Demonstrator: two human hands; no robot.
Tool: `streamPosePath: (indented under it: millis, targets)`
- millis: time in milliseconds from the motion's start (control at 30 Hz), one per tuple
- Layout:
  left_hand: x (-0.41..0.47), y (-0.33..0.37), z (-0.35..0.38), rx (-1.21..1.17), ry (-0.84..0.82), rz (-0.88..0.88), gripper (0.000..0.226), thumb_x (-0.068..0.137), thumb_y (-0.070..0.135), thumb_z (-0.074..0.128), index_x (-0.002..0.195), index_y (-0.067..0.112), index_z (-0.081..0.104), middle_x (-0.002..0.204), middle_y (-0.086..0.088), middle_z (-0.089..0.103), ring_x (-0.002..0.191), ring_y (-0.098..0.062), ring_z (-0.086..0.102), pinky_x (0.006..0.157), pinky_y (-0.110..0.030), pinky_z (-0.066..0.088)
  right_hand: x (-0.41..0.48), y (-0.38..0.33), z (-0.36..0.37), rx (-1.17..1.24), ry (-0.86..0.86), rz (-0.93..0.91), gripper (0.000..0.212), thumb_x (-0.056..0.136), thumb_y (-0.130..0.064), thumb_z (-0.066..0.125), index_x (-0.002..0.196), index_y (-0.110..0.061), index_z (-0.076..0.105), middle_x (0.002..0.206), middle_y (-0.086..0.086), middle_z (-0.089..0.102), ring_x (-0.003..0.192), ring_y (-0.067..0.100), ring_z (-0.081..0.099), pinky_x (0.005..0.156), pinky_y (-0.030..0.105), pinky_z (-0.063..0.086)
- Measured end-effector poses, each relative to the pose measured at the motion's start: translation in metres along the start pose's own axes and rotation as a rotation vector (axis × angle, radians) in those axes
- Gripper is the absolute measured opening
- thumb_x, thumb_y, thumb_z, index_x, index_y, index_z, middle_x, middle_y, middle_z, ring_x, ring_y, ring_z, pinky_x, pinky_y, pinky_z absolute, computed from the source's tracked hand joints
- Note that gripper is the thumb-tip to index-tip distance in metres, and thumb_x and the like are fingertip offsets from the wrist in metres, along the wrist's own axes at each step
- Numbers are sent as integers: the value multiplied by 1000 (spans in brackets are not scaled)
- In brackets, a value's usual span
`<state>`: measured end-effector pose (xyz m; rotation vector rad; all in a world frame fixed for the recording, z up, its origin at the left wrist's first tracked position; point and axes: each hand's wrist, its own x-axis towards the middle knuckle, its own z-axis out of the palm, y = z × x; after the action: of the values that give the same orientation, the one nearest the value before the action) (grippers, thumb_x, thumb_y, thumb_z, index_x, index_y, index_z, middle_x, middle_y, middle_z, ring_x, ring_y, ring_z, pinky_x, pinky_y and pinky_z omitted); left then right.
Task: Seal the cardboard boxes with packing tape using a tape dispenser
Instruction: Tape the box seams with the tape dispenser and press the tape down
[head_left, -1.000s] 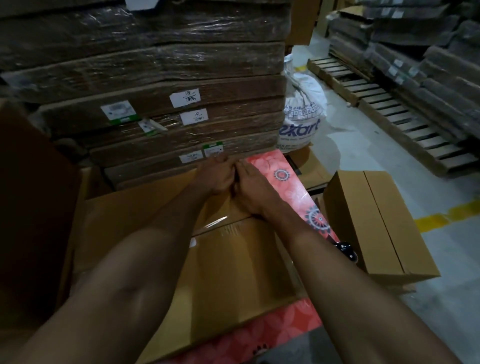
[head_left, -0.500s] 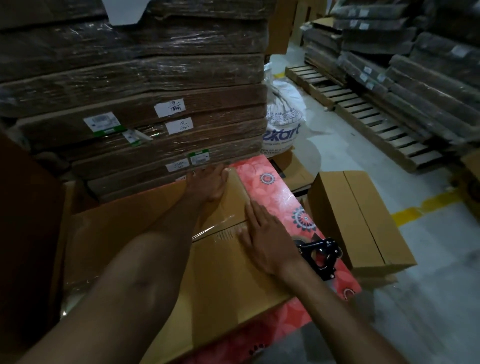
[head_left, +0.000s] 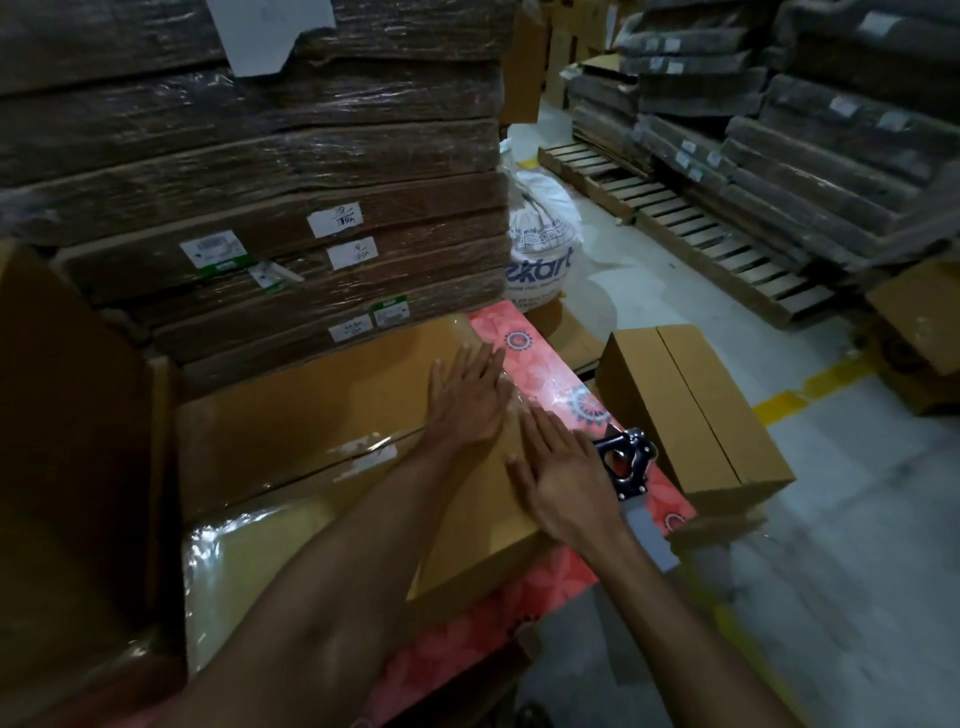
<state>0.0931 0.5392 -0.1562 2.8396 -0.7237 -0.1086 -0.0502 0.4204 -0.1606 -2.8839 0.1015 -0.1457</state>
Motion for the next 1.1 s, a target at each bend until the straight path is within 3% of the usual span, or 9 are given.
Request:
streamPosePath:
  millis: [133,233,333,433,533,667,800,933,1100]
  targets:
    - [3,-3,-12,-95,-115,54,64,105,54,21,161,29,3,169,5,-2,155,-20,-6,121,-54,-5,-71,-9,15,262,141,199,62,105,-53,17,161,-26,9,168,-8,5,154,7,0,125,39,13]
    - [-14,-34,-22,-161,-75,46,68,102,59,29,160,28,11,169,2,4,155,-23,1,121,-56,3,-85,-34,27,604,257,406,70,104,-57,23,159,-31,-11,166,-11,-17,155,16,0,123,41,20]
    - [-49,-98,-33,-47,-42,-122,85,90,79,13,159,30,10,168,-1,3,154,-31,5,120,-62,5,-89,-66,31,832,272,569,81,99,-57,28,155,-25,-21,166,0,-18,154,18,-6,126,46,15]
    - [-79,-171,-54,31,-59,-396,120,60,99,-10,159,32,5,168,-5,-4,153,-37,-2,121,-61,-1,-109,-108,36,907,175,607,88,97,-59,29,156,-15,-20,166,3,-17,151,11,-10,126,36,6]
    - [-95,-226,-75,-23,-62,-593,116,67,99,14,160,29,10,168,-12,8,153,-39,6,122,-59,4,-126,-156,40,943,-5,591,93,98,-58,37,154,-14,-23,165,5,-20,154,17,-4,124,31,7]
    - [-111,-225,-93,21,-117,-612,108,76,93,29,159,25,17,165,-18,16,151,-42,12,121,-56,10,-109,-166,42,973,8,616,104,98,-52,51,152,-9,-27,160,3,-31,150,11,-19,120,21,-5]
    - [-123,-198,-100,-77,-142,-647,94,89,76,45,157,15,25,163,-18,23,150,-37,19,119,-45,16,-86,-140,39,977,41,671,104,97,-45,58,156,-12,-21,165,3,-22,155,19,-9,126,35,3]
    - [-134,-201,-90,-435,-201,-727,104,67,86,62,143,15,51,139,-14,57,119,-33,59,100,-37,44,-77,-110,29,981,115,650,101,92,-38,68,160,-18,-5,169,1,-1,154,21,8,121,33,12]
    - [-166,-178,-83,-153,-153,-730,86,80,84,46,121,12,67,133,-18,61,117,-37,58,97,-41,45,-74,-67,15,1037,165,693,94,77,-42,79,156,-28,28,152,8,40,135,30,45,112,49,39]
